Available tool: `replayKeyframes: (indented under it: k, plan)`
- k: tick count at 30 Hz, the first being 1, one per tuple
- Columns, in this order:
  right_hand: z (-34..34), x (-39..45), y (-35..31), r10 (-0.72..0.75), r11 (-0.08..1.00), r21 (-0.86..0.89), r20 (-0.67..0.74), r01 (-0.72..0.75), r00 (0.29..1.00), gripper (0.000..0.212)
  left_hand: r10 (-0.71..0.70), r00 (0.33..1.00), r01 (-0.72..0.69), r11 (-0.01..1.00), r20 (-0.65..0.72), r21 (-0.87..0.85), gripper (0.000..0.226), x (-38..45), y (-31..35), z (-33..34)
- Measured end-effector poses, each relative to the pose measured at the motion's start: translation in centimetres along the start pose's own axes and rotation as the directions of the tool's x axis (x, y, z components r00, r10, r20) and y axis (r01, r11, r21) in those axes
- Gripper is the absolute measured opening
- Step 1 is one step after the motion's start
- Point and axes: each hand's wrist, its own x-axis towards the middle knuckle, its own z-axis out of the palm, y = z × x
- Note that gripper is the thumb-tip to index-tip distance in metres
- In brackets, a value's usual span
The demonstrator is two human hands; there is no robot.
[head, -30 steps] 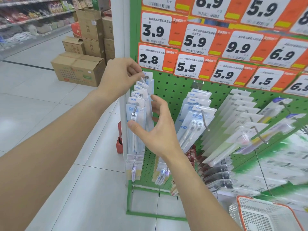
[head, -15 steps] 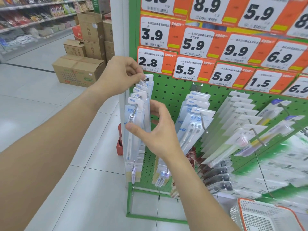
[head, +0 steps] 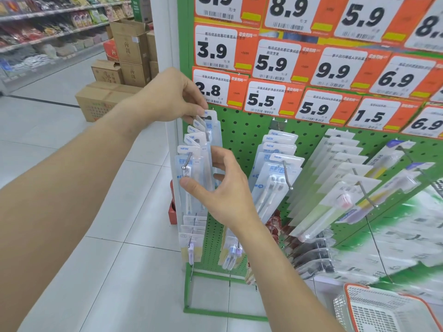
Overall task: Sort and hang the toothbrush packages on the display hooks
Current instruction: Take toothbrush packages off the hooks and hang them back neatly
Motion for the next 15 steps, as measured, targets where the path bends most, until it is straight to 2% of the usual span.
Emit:
replayKeyframes:
  k: [5, 11, 15]
  plan:
    - [-0.1, 0.1, 0.0, 0.001, 1.000, 0.011, 0.014, -0.001, 1.000, 0.065, -0.045, 0.999, 0.045, 0.999, 0.000, -0.023, 0.010, -0.2, 0.6, 0.1]
    - [0.2, 0.2, 0.0, 0.000, 1.000, 0.014, 0.033, 0.000, 0.999, 0.068, -0.212, 0.976, 0.218, 0.961, 0.051, -0.168, 0.011, 0.1, 1.1, -0.2]
    - [0.1, 0.3, 0.1, -0.001, 1.000, 0.009, 0.024, 0.001, 1.000, 0.068, -0.211, 0.975, 0.218, 0.967, 0.068, -0.131, 0.010, -0.2, 1.8, -0.2]
